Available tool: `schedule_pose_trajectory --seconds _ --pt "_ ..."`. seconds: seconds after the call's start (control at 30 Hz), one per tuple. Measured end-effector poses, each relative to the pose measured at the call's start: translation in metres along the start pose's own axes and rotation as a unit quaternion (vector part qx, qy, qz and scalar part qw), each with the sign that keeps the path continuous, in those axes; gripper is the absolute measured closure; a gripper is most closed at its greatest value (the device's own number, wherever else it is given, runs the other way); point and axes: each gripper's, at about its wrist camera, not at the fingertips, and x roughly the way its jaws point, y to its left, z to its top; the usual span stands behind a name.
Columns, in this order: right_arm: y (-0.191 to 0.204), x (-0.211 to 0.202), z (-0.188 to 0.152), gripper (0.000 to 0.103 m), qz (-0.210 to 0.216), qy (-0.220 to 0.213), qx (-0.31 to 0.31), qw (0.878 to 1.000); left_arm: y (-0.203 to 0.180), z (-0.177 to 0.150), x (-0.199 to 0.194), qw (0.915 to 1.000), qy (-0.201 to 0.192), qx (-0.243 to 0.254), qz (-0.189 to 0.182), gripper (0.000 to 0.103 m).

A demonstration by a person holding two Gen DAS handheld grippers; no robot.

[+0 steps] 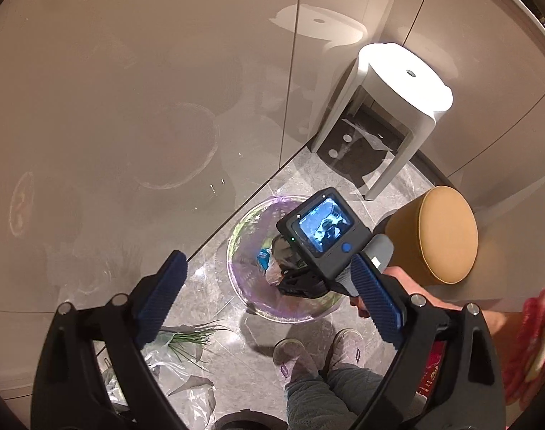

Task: Collect trash
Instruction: 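Open the right tool to drop the soda can into the basket, then return both open tools to the table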

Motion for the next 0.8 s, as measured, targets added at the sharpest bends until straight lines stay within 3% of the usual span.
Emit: schedule_pose_trajectory --seconds 0.1,0.23,0.3,0.4,0.53,0.63,0.7,0.8 --pt "-0.007 -0.005 0.0 0.018 0.0 0.004 0.017 1.0 0.0 0.003 -0.002 1.0 0.002 -0.002 -0.002 0.015" --pt "-0.024 -0.055 -0.004 0.017 0.005 -0.028 0.038 0.999 -0.008 0.014 -0.021 1.0 -0.002 0.008 -0.005 0.015" --pt "-0.034 -0.103 -0.012 0.017 0.003 -0.066 0.054 0.996 -0.015 0.022 -0.041 0.9998 -0.008 0.015 -0.01 0.015" --pt "-0.05 -0.207 -0.04 0.015 -0.002 -0.144 0.098 0.985 -0.034 0.038 -0.084 0.9989 -0.022 0.031 -0.026 0.015" --pt "-0.068 -0.357 -0.105 0.002 -0.043 -0.252 0.163 0.953 -0.079 0.064 -0.158 0.9937 -0.055 0.087 -0.045 0.015" --pt "-0.079 -0.456 -0.164 0.002 -0.091 -0.306 0.209 0.924 -0.126 0.08 -0.219 0.9839 -0.084 0.14 -0.074 0.01" --pt "-0.085 -0.512 -0.209 0.002 -0.126 -0.334 0.242 0.902 -0.162 0.088 -0.257 0.9731 -0.107 0.179 -0.096 0.008" --pt "-0.091 -0.583 -0.278 0.002 -0.192 -0.367 0.29 0.863 -0.221 0.088 -0.307 0.9487 -0.141 0.247 -0.138 0.008"
